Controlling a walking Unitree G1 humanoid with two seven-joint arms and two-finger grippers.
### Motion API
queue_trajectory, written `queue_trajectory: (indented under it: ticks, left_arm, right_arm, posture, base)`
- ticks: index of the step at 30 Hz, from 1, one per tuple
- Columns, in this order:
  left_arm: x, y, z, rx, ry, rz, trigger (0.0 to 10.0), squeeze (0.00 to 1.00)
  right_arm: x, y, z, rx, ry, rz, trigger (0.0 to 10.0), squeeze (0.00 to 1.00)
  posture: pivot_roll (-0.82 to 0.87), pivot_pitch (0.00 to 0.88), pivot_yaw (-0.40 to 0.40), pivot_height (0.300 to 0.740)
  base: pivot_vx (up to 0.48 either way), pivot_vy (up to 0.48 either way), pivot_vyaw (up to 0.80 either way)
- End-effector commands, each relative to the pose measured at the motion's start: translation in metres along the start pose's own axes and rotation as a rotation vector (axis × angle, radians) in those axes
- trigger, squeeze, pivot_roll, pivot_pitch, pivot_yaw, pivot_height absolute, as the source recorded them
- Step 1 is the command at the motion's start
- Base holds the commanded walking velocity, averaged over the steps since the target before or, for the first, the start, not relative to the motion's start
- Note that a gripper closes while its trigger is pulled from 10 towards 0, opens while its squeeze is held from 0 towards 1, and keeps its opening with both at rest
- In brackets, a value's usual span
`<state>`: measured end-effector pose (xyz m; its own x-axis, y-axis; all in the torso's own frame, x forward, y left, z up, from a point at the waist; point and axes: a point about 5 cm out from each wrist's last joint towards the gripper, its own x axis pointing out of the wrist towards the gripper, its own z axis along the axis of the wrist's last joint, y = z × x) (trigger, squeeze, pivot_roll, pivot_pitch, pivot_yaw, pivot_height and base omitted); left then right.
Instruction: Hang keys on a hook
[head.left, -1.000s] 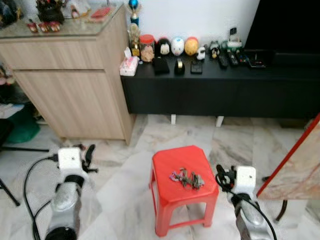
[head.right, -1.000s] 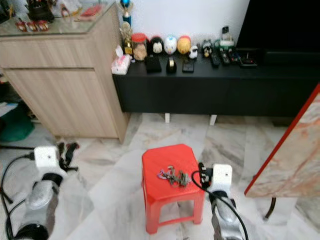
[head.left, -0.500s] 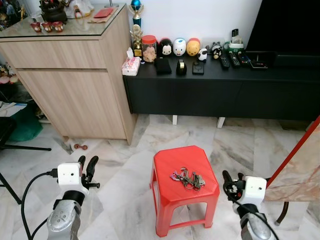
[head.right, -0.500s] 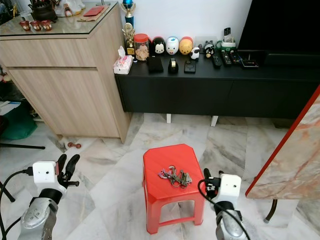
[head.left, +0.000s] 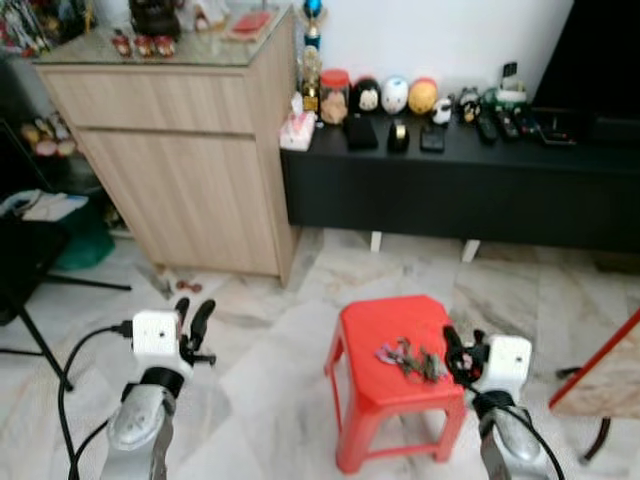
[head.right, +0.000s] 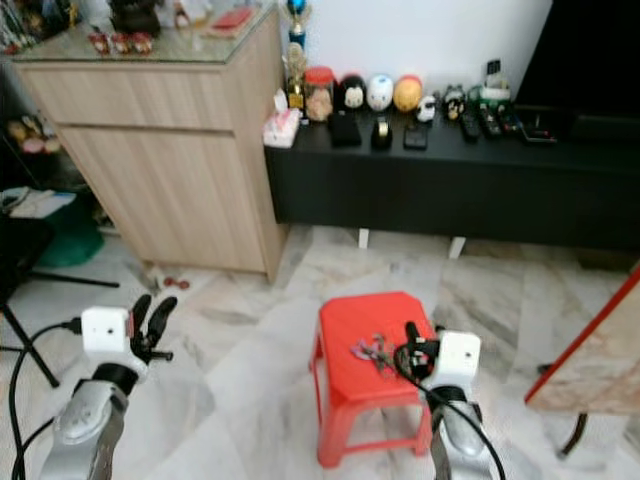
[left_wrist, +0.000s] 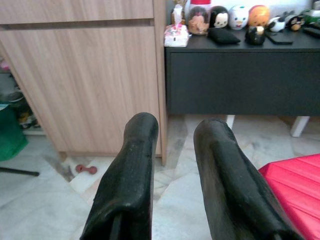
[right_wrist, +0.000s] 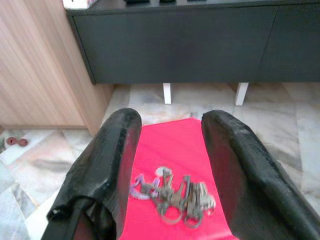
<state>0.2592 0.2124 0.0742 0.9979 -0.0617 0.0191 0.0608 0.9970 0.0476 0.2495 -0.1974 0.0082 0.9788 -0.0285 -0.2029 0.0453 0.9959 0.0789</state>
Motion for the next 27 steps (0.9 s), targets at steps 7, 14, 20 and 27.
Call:
queue_trajectory:
  ticks: [7,14,20,27]
  left_arm:
    - [0.0,-0.005,0.004,0.011,0.015,-0.016,10.0,0.0]
    - [0.001,-0.009,0.006,0.026,0.019,-0.033,10.0,0.0]
    - [0.004,-0.013,0.011,0.024,0.01,-0.045,10.0,0.0]
    - [0.006,-0.018,0.015,0.012,0.003,-0.054,10.0,0.0]
  right_arm:
    - [0.004,0.0,0.006,0.004,-0.005,-0.01,10.0,0.0]
    - [0.003,0.004,0.004,0.012,0.007,-0.007,10.0,0.0]
    - [0.003,0.006,0.003,0.022,0.013,-0.007,10.0,0.0]
    - [0.002,0.007,0.001,0.03,0.019,-0.011,10.0,0.0]
  posture:
    - [-0.04,0.0,0.011,0.74]
    - [-0.03,0.0,0.013,0.74]
    - [-0.03,0.0,0.017,0.74]
    - [-0.03,0.0,0.026,0.74]
  base:
    - [0.0,0.327,0.0]
    - [0.0,0.0,0.0]
    - [0.0,0.0,0.0]
    - [0.0,0.157,0.0]
